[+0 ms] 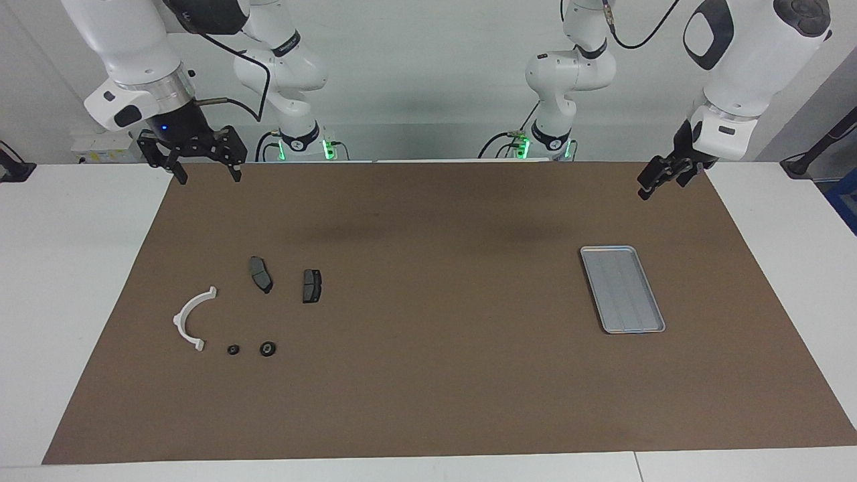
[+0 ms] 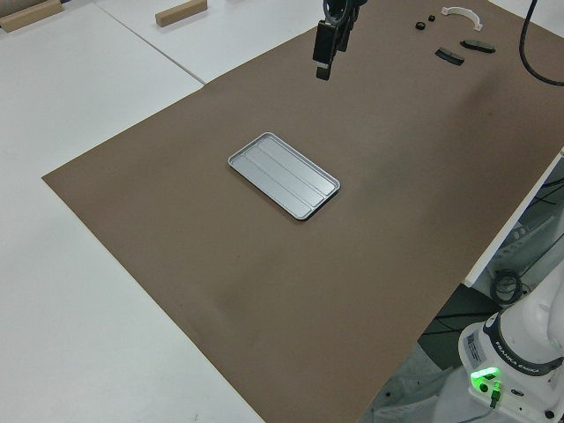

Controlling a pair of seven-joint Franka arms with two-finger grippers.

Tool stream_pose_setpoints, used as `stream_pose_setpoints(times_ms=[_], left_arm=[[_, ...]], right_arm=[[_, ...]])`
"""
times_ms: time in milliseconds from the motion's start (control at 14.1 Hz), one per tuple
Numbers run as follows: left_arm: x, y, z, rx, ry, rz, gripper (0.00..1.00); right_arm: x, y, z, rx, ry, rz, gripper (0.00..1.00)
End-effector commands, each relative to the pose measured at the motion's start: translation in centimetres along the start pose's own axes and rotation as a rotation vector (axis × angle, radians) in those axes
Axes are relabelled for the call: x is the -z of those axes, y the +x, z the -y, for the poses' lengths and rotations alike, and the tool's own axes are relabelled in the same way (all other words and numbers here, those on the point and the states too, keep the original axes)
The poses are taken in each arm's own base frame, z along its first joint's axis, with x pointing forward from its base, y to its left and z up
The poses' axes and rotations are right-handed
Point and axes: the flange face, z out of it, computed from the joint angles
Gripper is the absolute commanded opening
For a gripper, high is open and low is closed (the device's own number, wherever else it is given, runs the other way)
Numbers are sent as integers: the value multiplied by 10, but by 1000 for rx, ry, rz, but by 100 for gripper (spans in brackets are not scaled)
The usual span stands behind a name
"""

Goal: Place bearing gear from tray to pile

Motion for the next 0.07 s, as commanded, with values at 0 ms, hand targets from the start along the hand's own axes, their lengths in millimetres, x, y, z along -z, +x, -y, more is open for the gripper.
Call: stream_pose_setpoints(times_ms=[0], left_arm=[[2, -6, 2, -6, 2, -5, 100]], right_arm=[[0, -6, -2, -2, 3, 3, 100]])
